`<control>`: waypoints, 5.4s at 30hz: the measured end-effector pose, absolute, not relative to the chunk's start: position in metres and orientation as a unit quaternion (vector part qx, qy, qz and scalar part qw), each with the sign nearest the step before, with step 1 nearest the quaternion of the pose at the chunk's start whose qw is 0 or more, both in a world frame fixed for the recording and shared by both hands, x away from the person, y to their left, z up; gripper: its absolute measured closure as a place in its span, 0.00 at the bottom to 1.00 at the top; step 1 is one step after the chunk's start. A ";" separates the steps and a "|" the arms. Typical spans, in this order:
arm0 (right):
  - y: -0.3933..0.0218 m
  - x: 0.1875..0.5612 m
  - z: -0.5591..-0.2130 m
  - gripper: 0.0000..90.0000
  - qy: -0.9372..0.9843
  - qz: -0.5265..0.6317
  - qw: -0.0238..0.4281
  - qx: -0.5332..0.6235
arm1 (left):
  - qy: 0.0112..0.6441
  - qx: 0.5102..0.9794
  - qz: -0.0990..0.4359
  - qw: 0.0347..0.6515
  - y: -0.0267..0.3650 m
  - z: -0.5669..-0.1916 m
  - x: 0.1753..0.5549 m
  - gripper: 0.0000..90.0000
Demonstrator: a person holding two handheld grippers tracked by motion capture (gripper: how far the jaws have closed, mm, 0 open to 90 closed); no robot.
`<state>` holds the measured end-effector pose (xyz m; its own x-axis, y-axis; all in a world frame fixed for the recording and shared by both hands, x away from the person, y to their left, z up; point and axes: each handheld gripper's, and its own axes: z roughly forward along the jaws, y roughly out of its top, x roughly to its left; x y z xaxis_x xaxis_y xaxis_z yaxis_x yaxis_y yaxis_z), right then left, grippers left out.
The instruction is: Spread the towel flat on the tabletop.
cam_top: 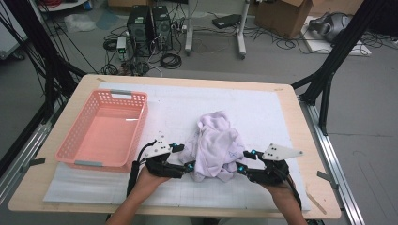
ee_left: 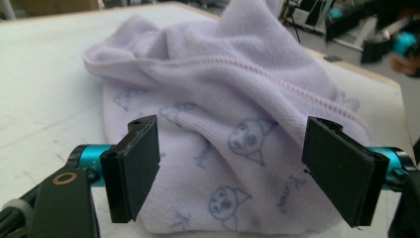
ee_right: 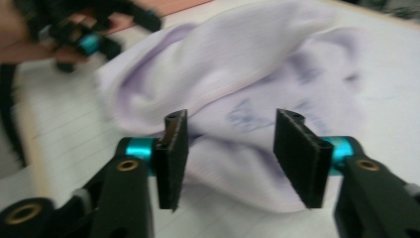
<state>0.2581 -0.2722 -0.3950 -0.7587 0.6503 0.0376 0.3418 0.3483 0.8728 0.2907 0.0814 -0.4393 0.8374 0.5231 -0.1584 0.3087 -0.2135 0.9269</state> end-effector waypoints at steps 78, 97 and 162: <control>-0.341 0.350 -0.350 0.92 0.691 0.370 0.313 0.537 | 0.354 0.734 0.143 0.562 0.047 -0.403 0.347 0.45; -0.358 0.301 -0.371 0.62 0.715 0.404 0.298 0.487 | 0.327 0.807 0.046 0.489 0.014 -0.440 0.335 0.41; -0.337 0.180 -0.422 0.94 0.890 0.380 0.043 0.248 | 0.423 0.751 0.206 0.463 0.078 -0.425 0.378 0.73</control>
<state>0.1801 -0.3367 -0.4215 -0.8733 0.4742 0.1116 0.4086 0.5881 0.6980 0.3779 0.0777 -0.4252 0.5584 0.8255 -0.0827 0.4445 -0.2135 0.8700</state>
